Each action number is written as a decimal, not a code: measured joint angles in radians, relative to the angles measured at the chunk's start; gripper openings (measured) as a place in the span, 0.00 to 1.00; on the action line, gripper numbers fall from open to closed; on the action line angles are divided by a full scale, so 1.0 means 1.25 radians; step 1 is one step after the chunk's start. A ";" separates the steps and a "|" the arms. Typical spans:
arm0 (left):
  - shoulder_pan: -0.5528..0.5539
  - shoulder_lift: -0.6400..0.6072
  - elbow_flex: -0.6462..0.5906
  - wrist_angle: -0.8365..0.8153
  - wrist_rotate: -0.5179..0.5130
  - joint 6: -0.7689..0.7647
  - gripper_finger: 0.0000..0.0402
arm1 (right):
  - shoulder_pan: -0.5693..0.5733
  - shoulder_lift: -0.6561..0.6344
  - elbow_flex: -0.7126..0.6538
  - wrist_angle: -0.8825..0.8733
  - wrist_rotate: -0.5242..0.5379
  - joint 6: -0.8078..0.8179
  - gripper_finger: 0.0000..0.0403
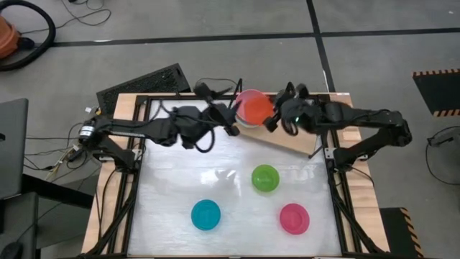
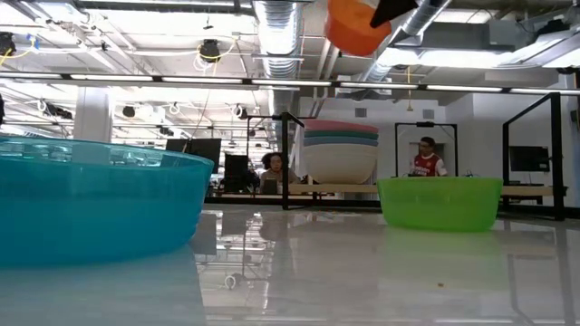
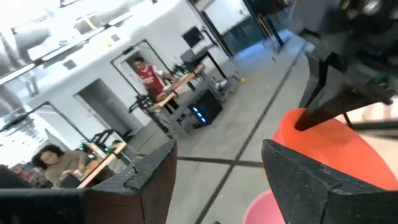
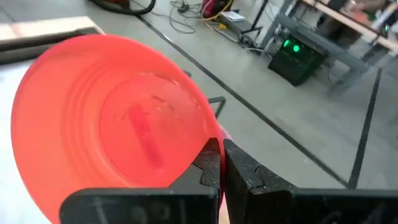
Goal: Place and stack bowls onto a shelf
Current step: Put the orange bowl on the shelf
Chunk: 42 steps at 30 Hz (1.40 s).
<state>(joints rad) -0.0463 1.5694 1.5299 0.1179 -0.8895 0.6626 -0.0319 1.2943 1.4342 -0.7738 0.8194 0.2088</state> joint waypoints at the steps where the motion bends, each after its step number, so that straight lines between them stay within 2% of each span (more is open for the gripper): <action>1: -0.002 -0.013 0.000 0.000 -0.003 -0.001 0.56 | -0.018 -0.005 0.002 0.000 -0.016 0.000 0.06; 6: -0.010 -0.080 0.000 -0.046 -0.013 -0.040 0.56 | -0.145 -0.071 0.001 -0.041 -0.160 0.000 0.06; 12: -0.013 -0.168 0.000 -0.176 -0.016 -0.158 0.55 | -0.343 -0.134 0.001 -0.187 -0.268 0.000 0.06; 16: -0.012 -0.209 0.000 -0.276 -0.013 -0.244 0.55 | -0.452 -0.127 0.001 -0.290 -0.343 -0.012 0.06; 20: -0.012 -0.232 0.000 -0.343 -0.013 -0.306 0.55 | -0.512 -0.088 -0.002 -0.332 -0.416 -0.045 0.06; 25: -0.012 -0.236 0.000 -0.400 -0.012 -0.360 0.55 | -0.567 -0.098 -0.105 -0.249 -0.534 -0.069 0.06; 30: -0.014 -0.235 0.000 -0.459 -0.011 -0.406 0.55 | -0.606 -0.154 -0.273 -0.123 -0.617 -0.038 0.06; 35: -0.014 -0.234 0.000 -0.475 -0.007 -0.428 0.55 | -0.622 -0.163 -0.407 -0.045 -0.677 -0.020 0.06; 42: -0.014 -0.234 0.000 -0.473 -0.007 -0.429 0.55 | -0.636 -0.095 -0.459 0.008 -0.701 -0.041 0.06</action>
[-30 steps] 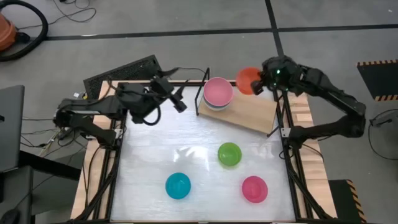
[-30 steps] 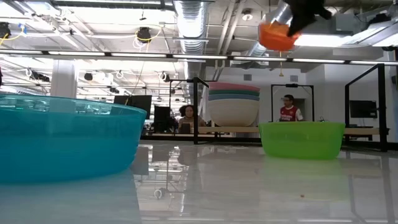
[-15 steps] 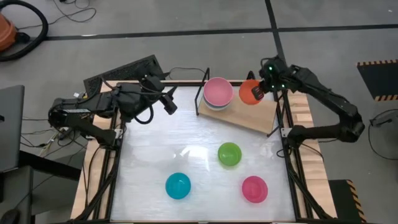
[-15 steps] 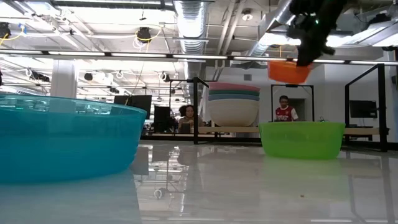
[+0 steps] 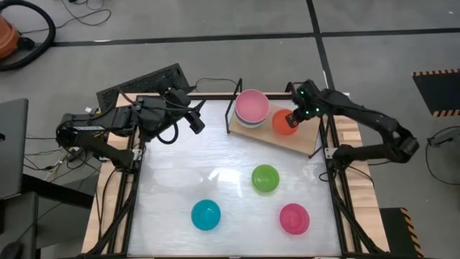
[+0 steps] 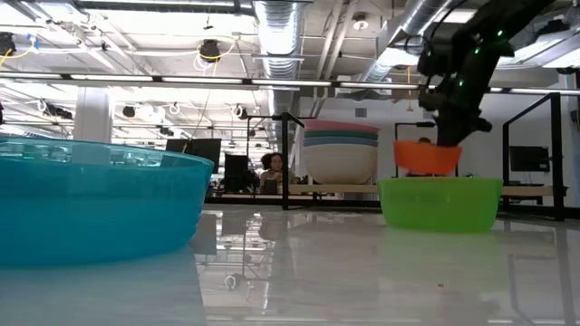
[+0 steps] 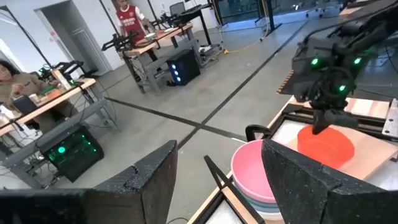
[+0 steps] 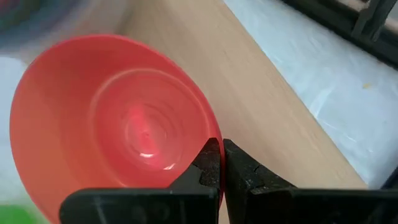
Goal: Place and stack bowls onto a shelf
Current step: Put the orange bowl on the shelf
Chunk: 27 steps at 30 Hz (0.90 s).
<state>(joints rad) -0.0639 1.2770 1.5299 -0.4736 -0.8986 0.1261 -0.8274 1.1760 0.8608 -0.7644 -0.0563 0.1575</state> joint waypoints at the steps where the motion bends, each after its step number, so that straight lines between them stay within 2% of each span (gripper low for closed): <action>1: 0.000 0.000 0.000 0.000 0.000 0.000 0.55 | -0.008 0.012 0.000 -0.003 0.000 -0.008 0.06; 9: 0.000 0.000 0.000 -0.013 0.000 -0.013 0.55 | -0.068 0.095 -0.001 -0.021 -0.040 -0.047 0.06; 20: 0.000 0.000 0.000 -0.013 -0.001 -0.015 0.55 | -0.117 0.095 -0.001 -0.089 -0.013 -0.036 0.06; 27: 0.000 0.000 0.000 -0.013 -0.003 -0.014 0.55 | -0.122 0.096 -0.001 -0.096 0.011 -0.028 0.17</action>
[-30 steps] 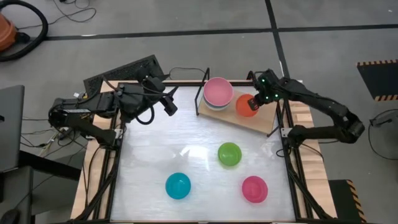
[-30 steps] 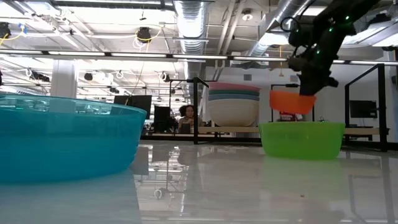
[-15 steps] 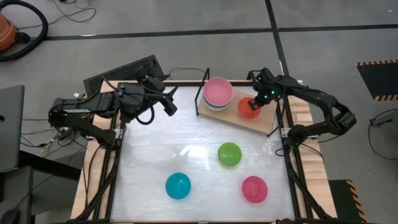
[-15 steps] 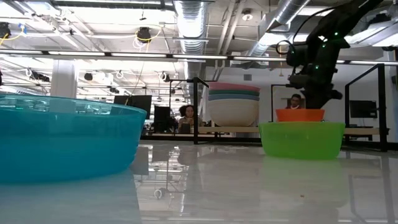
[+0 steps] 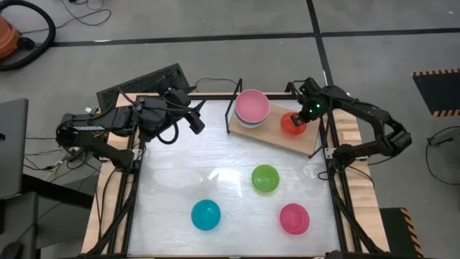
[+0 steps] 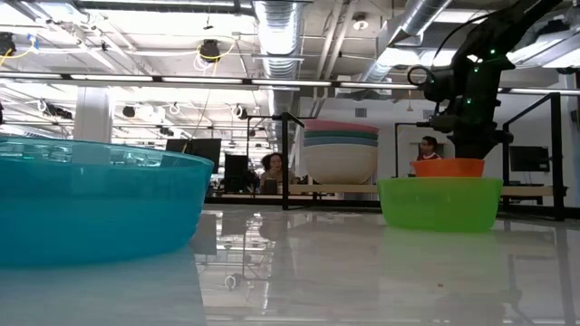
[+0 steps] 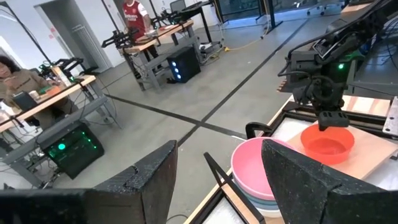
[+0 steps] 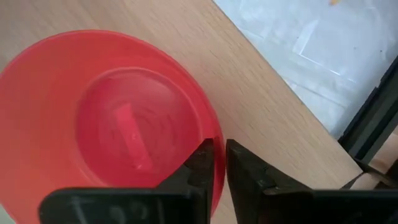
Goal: Place and stack bowls onto a shelf
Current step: Put the orange bowl on the shelf, then stack the light green bowl on top of the orange bowl on the shelf
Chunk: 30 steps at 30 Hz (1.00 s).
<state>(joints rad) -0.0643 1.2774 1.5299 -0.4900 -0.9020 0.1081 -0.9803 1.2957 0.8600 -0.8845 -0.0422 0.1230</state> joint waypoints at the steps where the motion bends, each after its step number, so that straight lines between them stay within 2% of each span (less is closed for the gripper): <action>1: 0.000 0.000 0.000 0.000 0.000 0.000 0.55 | 0.000 0.000 0.000 0.000 0.000 0.000 0.18; 9: 0.000 0.000 0.000 -0.016 0.005 -0.015 0.55 | 0.000 -0.006 0.000 0.003 -0.004 -0.006 0.22; 20: 0.000 0.000 0.000 -0.016 0.006 -0.019 0.55 | -0.013 -0.117 0.025 0.002 -0.020 0.040 0.45; 30: 0.000 0.000 0.000 -0.017 0.007 -0.013 0.55 | 0.055 -0.240 0.155 0.004 -0.043 0.044 0.43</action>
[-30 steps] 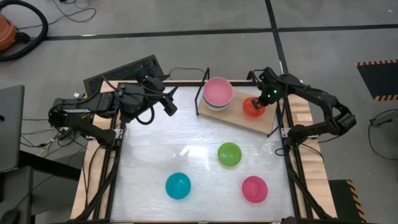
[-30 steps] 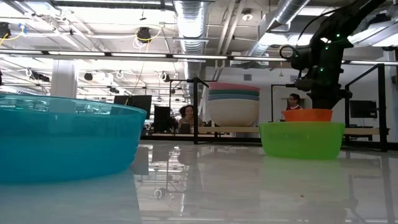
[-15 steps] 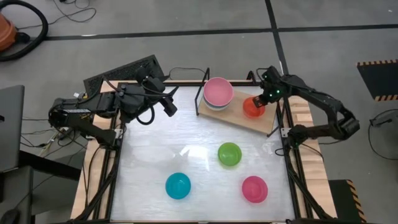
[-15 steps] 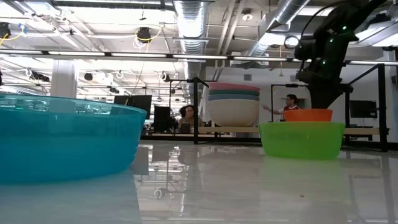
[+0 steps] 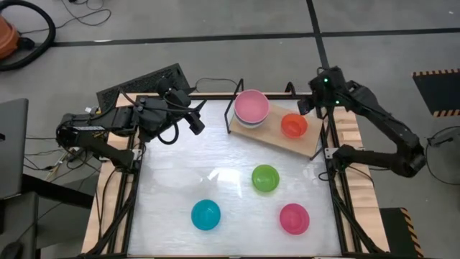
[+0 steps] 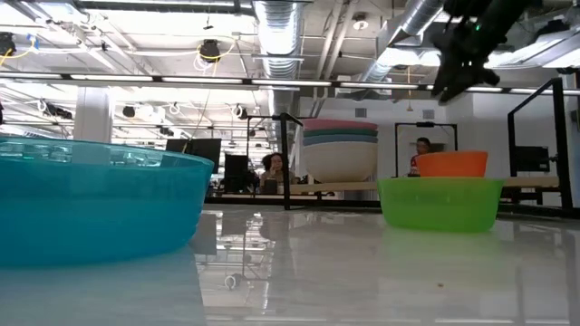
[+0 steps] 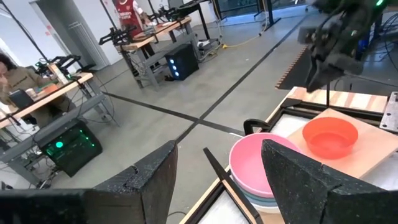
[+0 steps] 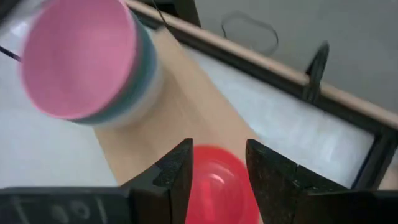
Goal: Place and stack bowls onto a shelf
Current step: Stack the light green bowl on top of the orange bowl on the shelf
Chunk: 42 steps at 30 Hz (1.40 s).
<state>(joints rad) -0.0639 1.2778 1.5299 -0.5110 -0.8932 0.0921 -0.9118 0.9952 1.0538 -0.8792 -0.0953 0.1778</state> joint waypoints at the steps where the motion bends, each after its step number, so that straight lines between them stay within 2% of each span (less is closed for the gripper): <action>1: 0.000 0.000 0.000 0.000 0.000 0.000 0.55 | 0.011 -0.006 0.012 -0.002 0.002 -0.003 0.43; 6: 0.000 0.000 0.000 0.000 0.000 0.000 0.55 | 0.099 -0.034 0.061 0.000 -0.041 -0.027 0.42; 8: 0.000 0.000 0.000 0.000 0.000 -0.001 0.55 | 0.156 -0.035 0.068 0.000 -0.074 0.010 0.42; 11: 0.000 0.000 0.000 -0.001 0.000 -0.001 0.55 | 0.280 -0.029 0.070 0.000 -0.079 0.086 0.42; 15: 0.000 0.000 0.000 -0.001 0.000 -0.001 0.55 | 0.461 0.005 0.070 -0.004 -0.025 0.183 0.42; 20: 0.000 0.000 0.000 -0.017 0.000 -0.008 0.55 | 0.674 0.067 0.070 -0.009 0.101 0.301 0.42; 25: 0.000 0.000 0.000 -0.029 0.001 -0.015 0.55 | 0.831 0.156 0.070 -0.027 0.231 0.394 0.42; 29: 0.000 0.000 0.000 -0.032 0.001 -0.016 0.55 | 0.887 0.225 0.070 -0.089 0.309 0.472 0.42; 39: 0.000 0.000 0.000 -0.052 0.036 -0.032 0.55 | 0.896 0.366 0.067 -0.110 0.309 0.489 0.42; 42: 0.000 0.000 -0.001 -0.073 0.040 -0.039 0.55 | 0.887 0.383 0.042 -0.073 0.277 0.489 0.44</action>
<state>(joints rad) -0.0642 1.2778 1.5291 -0.6017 -0.8427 0.0430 0.1975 1.4744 1.1059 -0.9703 0.2516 0.7891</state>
